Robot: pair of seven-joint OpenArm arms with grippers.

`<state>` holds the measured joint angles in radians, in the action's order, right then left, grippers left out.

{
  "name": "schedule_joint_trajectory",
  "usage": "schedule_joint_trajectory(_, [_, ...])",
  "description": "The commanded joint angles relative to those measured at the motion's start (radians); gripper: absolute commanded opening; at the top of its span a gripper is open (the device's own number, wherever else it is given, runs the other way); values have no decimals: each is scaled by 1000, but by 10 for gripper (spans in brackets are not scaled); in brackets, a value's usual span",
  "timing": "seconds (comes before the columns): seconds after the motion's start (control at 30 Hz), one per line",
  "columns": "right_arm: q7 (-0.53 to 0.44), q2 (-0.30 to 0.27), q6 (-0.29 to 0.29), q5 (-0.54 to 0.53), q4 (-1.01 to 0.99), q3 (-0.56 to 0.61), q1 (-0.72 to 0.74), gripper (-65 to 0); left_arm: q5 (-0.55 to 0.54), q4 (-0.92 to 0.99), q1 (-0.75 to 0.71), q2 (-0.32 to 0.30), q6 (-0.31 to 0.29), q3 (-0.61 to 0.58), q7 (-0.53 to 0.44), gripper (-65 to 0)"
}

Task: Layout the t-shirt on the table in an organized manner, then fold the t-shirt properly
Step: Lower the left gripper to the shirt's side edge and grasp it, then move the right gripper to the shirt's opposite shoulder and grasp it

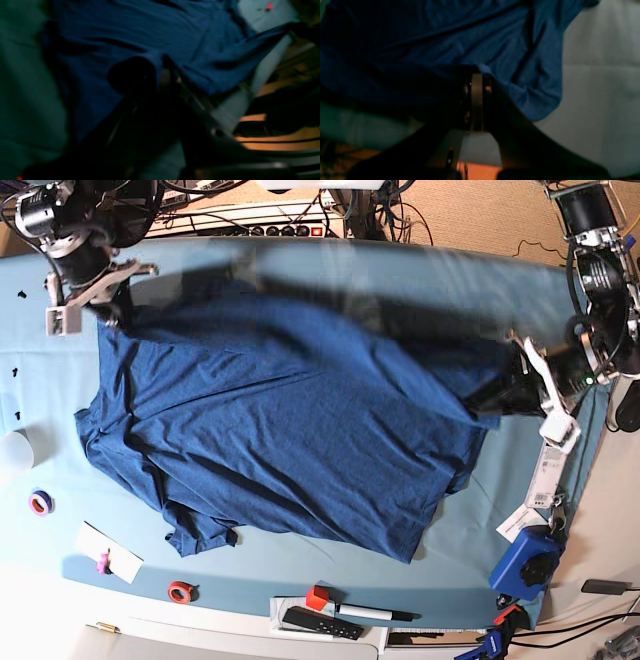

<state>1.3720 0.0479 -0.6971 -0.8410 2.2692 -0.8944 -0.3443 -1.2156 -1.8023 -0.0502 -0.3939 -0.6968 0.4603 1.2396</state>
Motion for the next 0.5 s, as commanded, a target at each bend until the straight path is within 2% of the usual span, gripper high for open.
schedule_joint_trajectory(0.0, [-37, -10, -1, 5, 13, -3, 12, -650, 0, -14, 18, -16, -1, 7, -40, -650])
schedule_joint_trajectory(0.1, [-65, -10, -1, 51, 13, -3, 29, -650, 59, -13, 20, -16, -1, 7, -63, -650])
schedule_joint_trajectory(0.23, [-72, -10, -1, 57, 3, -1, 45, -650, 126, -13, 19, -16, -1, 7, -63, -650])
schedule_joint_trajectory(0.33, [-90, -10, -1, 63, -61, 6, 54, -650, 149, -10, 20, -16, -1, 7, -64, -650])
schedule_joint_trajectory(0.47, [-128, -10, -1, 129, -186, 53, 68, -650, 177, 5, 20, -16, -1, 7, -87, -650])
